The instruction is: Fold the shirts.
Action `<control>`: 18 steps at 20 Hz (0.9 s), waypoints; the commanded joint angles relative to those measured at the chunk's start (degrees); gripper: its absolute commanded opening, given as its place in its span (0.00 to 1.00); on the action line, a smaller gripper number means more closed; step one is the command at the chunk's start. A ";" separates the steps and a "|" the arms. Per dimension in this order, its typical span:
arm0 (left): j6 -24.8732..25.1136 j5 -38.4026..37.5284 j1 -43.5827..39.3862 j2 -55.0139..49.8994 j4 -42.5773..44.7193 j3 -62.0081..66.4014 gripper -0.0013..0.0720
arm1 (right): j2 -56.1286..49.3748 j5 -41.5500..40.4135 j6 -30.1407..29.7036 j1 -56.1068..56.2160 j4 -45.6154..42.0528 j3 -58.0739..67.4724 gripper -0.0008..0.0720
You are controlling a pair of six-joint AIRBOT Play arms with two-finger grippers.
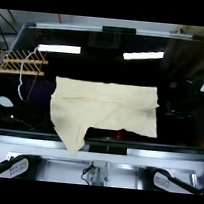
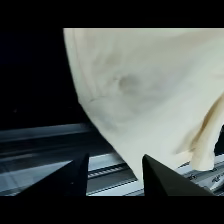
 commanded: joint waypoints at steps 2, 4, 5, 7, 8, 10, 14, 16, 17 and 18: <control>2.69 7.10 -0.37 3.89 -7.34 -10.84 0.59 | 1.40 0.35 0.13 -0.66 -0.02 -1.07 0.71; 2.64 10.40 -2.82 3.87 -8.79 -12.15 0.63 | 1.40 0.00 0.13 -0.66 -0.11 -1.14 0.71; 1.77 11.91 -4.46 3.85 -8.85 -12.31 0.63 | 1.40 -0.46 0.11 -0.66 -0.11 -1.51 0.71; -0.90 16.52 -7.63 3.87 -9.31 -12.28 0.61 | 1.40 -1.51 0.28 -0.66 -0.02 -4.20 0.71; -2.43 18.51 -8.83 3.87 -9.73 -12.26 0.51 | 1.40 -2.05 0.33 -0.66 0.31 -6.19 0.71; -2.91 19.02 -10.12 3.91 -10.12 -12.22 0.12 | 1.40 -4.00 0.22 -0.66 1.60 -11.10 0.71; 1.05 15.93 -10.01 4.13 -10.08 -11.54 0.06 | 1.40 -11.47 0.00 -0.66 4.46 -21.24 0.71; 1.18 15.43 -10.01 4.55 -9.64 -11.13 0.06 | 1.40 -14.12 0.04 -0.66 4.81 -24.11 0.71; 1.18 15.45 -10.01 4.83 -9.66 -11.10 0.06 | 1.40 -14.60 0.04 -0.66 4.74 -24.83 0.71; 1.18 15.45 -10.01 5.11 -9.66 -11.10 0.06 | 1.40 -14.88 0.07 -0.66 4.98 -25.27 0.71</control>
